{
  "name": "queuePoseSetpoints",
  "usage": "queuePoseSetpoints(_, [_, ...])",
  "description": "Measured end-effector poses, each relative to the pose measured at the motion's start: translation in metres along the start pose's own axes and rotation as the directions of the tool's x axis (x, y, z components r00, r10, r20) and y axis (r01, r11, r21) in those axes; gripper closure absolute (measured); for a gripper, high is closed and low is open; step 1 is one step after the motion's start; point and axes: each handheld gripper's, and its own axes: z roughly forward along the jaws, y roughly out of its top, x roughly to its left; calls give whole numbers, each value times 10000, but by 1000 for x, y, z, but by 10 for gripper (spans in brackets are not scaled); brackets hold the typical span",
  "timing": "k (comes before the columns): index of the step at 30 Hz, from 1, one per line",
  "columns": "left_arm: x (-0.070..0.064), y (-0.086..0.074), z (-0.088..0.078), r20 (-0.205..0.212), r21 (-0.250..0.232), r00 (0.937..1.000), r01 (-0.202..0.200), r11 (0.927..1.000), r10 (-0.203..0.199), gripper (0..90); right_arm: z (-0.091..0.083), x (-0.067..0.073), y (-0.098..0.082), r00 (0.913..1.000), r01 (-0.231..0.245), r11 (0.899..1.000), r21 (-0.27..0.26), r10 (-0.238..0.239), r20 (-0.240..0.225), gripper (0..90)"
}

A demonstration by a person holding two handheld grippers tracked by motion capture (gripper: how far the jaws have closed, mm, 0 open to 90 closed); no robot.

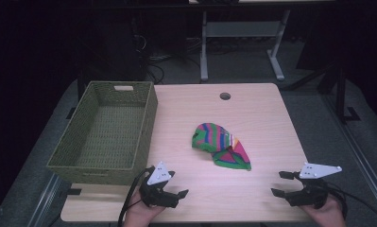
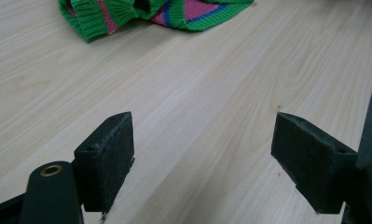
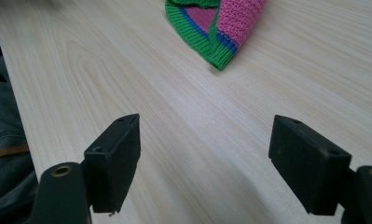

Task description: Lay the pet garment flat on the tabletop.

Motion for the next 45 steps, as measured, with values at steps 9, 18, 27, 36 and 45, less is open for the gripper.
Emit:
queuePoseSetpoints(9, [0,-1,0,-26,-4,10000,-34,10000,34,207,2,3,15,9992,178,9998,70,-175,-346,245])
queuePoseSetpoints(18, [-1,0,0,-7,10,9997,-236,9997,236,207,9,8,68,9910,1155,9925,406,-1124,-724,245])
queuePoseSetpoints(27, [3,0,-1,-16,1,9995,-310,9995,310,206,29,2,100,9846,1465,9846,953,-1358,-1104,245])
queuePoseSetpoints(36, [2,1,5,261,-99,9994,-209,9997,211,207,49,-3,121,9798,1593,9766,1447,-1384,-1444,245])
queuePoseSetpoints(45, [-1,2,6,173,-5,9993,-346,9994,346,207,62,-10,150,9764,1730,9718,1603,-1479,-1572,245])
